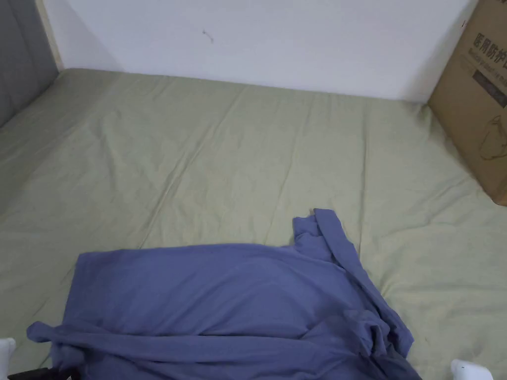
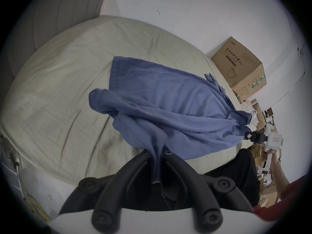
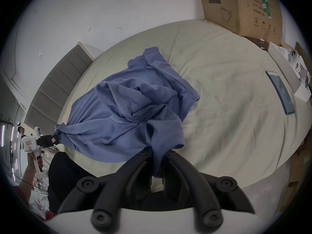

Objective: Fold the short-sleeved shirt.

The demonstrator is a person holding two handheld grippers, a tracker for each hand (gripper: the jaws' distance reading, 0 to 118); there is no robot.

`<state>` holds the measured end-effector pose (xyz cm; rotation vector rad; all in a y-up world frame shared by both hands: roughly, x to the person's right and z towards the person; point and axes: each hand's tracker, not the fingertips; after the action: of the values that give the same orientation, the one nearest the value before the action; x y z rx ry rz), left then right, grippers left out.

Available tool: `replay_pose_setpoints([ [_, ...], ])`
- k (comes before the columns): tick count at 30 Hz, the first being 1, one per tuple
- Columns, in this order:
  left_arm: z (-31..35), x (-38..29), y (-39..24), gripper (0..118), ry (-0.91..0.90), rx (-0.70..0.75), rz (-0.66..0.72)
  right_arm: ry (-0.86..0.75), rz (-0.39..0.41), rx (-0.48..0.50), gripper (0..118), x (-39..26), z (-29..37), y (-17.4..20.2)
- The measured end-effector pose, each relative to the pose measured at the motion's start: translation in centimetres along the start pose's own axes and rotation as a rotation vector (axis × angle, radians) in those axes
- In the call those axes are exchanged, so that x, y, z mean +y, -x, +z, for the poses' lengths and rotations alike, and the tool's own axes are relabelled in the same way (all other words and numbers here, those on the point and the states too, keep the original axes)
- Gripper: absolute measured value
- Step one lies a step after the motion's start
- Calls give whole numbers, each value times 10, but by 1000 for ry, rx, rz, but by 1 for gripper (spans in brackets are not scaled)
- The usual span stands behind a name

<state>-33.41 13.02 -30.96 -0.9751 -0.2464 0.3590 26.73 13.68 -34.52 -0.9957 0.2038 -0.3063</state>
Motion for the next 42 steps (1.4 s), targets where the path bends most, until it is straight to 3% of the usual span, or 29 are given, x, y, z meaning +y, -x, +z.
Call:
replay_pose_setpoints([
  [4, -2, -3, -6, 8, 2, 45, -61, -1, 38, -17, 10, 0, -2, 3],
  [5, -2, -3, -7, 11, -2, 59, -74, 15, 60, -24, 12, 1, -3, 5],
  [6, -1, -3, -8, 26, -7, 69, -84, 28, 73, -48, 20, 4, -2, 8],
  [7, 2, -5, -10, 50, -26, 91, -96, 25, 84, -67, 44, 6, 1, 10],
  [8, 6, -5, -11, 80, -69, 151, -124, 13, 116, -120, 93, 7, 6, 13],
  [9, 14, -5, -12, 93, -94, 189, -135, 6, 164, -166, 114, 6, 14, 18],
  [11, 37, -3, -14, 98, -205, 207, -137, -101, 248, -200, 118, 6, 40, 26],
  [14, 78, 13, -30, 98, -401, 265, -194, -273, 291, -268, 118, 19, 83, 49],
  [21, 168, 32, -132, 99, -823, 201, -471, -951, 334, -131, 118, 21, 203, 146],
  [23, 179, 28, -153, 93, -903, 187, -503, -1021, 382, -150, 117, 16, 217, 174],
  [24, 180, 24, -150, 80, -931, 160, -515, -1006, 413, -169, 117, 16, 217, 184],
  [26, 181, 19, -152, 35, -948, 74, -527, -977, 430, -176, 114, 15, 215, 196],
  [27, 180, 17, -155, 24, -943, 78, -507, -959, 451, -152, 112, 13, 213, 200],
  [28, 177, 17, -158, 24, -939, 79, -497, -935, 457, -138, 112, 11, 211, 204],
  [29, 172, 17, -159, 1, -935, 80, -494, -938, 459, -134, 97, 7, 209, 208],
  [30, 167, 13, -158, 1, -948, 103, -492, -952, 460, -149, 60, 6, 206, 211],
  [31, 164, 14, -156, 1, -937, 86, -480, -965, 427, -197, 8, 7, 202, 213],
  [32, 159, 17, -156, 1, -881, 34, -469, -963, 386, -222, 0, 6, 199, 211],
  [33, 153, 17, -157, 1, -871, 40, -460, -964, 355, -119, 0, 9, 203, 209],
  [35, 149, 14, -155, 0, -879, 68, -471, -914, 322, -159, 0, 14, 196, 196],
  [42, 150, 18, -147, 0, -868, 51, -440, -882, 357, -169, 0, 21, 183, 180],
])
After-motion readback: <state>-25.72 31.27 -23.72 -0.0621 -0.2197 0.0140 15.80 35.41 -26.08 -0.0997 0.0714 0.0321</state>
